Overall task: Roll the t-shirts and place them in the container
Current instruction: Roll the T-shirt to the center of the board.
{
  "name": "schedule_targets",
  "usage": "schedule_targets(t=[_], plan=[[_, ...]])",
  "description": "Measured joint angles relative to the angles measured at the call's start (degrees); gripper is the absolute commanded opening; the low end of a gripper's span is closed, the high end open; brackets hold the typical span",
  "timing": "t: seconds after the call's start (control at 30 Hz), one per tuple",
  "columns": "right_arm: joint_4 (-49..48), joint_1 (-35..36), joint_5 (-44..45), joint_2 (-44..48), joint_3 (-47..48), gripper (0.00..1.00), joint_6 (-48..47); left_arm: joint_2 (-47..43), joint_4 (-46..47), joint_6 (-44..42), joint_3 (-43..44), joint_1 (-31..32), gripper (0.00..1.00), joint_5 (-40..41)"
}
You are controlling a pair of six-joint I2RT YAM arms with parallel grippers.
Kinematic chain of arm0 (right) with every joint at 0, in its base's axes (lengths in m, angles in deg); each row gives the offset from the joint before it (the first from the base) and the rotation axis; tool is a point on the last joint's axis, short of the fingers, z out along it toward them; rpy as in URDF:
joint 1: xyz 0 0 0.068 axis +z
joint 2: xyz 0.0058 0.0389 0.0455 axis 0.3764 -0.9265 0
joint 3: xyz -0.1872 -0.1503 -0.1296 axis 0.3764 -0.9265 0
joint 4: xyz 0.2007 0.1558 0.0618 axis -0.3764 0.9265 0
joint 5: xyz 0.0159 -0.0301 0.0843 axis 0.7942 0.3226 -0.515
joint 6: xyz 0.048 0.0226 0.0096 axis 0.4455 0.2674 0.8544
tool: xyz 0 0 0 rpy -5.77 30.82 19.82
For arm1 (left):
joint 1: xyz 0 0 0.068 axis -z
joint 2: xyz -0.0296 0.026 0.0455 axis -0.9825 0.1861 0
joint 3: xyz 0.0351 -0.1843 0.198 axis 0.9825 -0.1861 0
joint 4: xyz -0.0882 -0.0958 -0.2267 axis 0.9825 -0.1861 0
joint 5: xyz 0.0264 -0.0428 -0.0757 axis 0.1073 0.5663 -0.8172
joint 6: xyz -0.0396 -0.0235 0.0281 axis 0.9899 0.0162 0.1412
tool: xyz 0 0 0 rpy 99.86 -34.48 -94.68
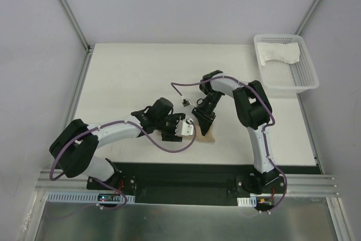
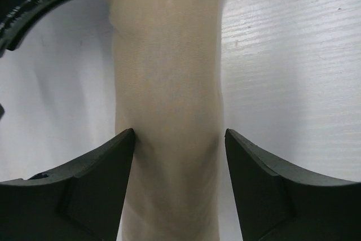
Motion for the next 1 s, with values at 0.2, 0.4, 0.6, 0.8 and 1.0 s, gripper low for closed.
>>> schedule_targets(t=[0.2, 0.4, 0.6, 0.8, 1.0], plan=[[0.13, -0.31, -0.04, -0.07, 0.02, 0.20, 0.31, 4.70, 0.42, 0.17, 1.55, 0.00, 0.47, 0.52], [0.28, -0.87, 0.17, -0.07, 0.04, 0.41, 0.98, 8.81, -4.50, 0.46, 7.21, -0.02, 0.31, 0.20], [0.70, -5.11, -1.05, 1.90, 0.20, 0.96, 4.44, 14.45, -11.82, 0.37, 15.32, -0.09, 0.27, -0.96], [-6.67, -16.61, 0.98, 10.21, 2.89, 0.96, 5.09, 17.46, -16.70, 0.44, 19.89, -0.13, 0.27, -2.03], [-37.59, -24.17, 10.62, 42.07, -18.08, 0.96, 11.63, 20.79, -20.63, 1.46, 24.33, -0.83, 0.29, -3.74]])
